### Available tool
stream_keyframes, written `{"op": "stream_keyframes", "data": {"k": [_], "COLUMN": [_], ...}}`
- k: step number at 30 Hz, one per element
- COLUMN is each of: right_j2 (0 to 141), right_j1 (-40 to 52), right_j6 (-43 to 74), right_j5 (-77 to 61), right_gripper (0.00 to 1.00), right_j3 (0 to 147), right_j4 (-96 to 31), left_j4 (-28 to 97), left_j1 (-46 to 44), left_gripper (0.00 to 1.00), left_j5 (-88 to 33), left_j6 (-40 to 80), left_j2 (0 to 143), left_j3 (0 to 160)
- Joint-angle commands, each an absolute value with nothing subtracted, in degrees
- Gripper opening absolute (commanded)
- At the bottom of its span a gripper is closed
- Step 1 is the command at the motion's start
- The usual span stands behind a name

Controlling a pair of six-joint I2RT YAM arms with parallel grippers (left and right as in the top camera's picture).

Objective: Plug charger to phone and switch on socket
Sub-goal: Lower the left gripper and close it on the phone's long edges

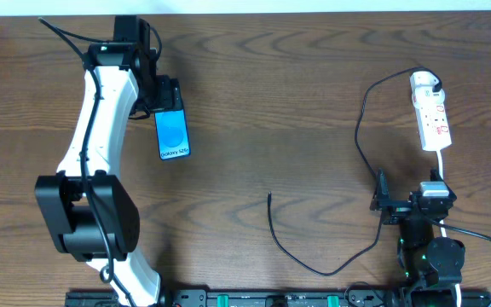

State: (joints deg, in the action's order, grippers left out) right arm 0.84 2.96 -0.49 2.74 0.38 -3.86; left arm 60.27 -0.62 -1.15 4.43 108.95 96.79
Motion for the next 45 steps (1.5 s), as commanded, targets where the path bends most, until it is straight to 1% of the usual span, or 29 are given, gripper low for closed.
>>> {"op": "stream_keyframes", "data": {"k": [1, 13, 29, 30, 31, 32, 33, 34, 36, 45], "right_j2": [0.75, 0.75, 0.75, 0.75, 0.75, 0.75, 0.75, 0.75, 0.75, 0.75], "right_j1": [3.42, 3.42, 3.42, 3.42, 3.42, 3.42, 3.42, 3.42, 3.42, 3.42], "right_j6": [-0.93, -0.93, -0.93, -0.93, -0.93, -0.93, -0.93, -0.93, -0.93, -0.93], "right_j5": [2.63, 2.66, 2.66, 2.63, 2.66, 2.66, 2.63, 2.63, 2.63, 2.63], "right_gripper": [0.99, 0.99, 0.99, 0.99, 0.99, 0.99, 0.99, 0.99, 0.99, 0.99], "right_j3": [0.32, 0.32, 0.32, 0.32, 0.32, 0.32, 0.32, 0.32, 0.32, 0.32], "right_j4": [-4.10, -4.10, -4.10, -4.10, -4.10, -4.10, -4.10, -4.10, -4.10, -4.10], "left_j4": [61.21, 61.82, 60.55, 60.53, 60.49, 60.36, 60.34, 60.23, 60.12, 58.08], "left_j1": [-0.73, -0.73, -0.73, -0.73, -0.73, -0.73, -0.73, -0.73, -0.73, -0.73], "left_gripper": [0.88, 0.88, 0.88, 0.84, 0.66, 0.58, 0.56, 0.57, 1.00, 1.00], "left_j5": [-0.73, -2.59, -4.56, -4.56, -4.54, -4.56, -4.56, -4.56, -4.56, -4.54], "left_j6": [4.78, 4.75, 4.97, 4.97, 4.97, 4.97, 4.97, 4.99, 4.99, 4.99], "left_j2": [112.03, 118.45, 119.22, 119.22, 119.22, 119.22, 119.22, 119.22, 119.22, 120.14], "left_j3": [97.84, 97.84, 97.73, 97.73, 97.73, 97.73, 97.73, 97.73, 97.73, 96.09]}}
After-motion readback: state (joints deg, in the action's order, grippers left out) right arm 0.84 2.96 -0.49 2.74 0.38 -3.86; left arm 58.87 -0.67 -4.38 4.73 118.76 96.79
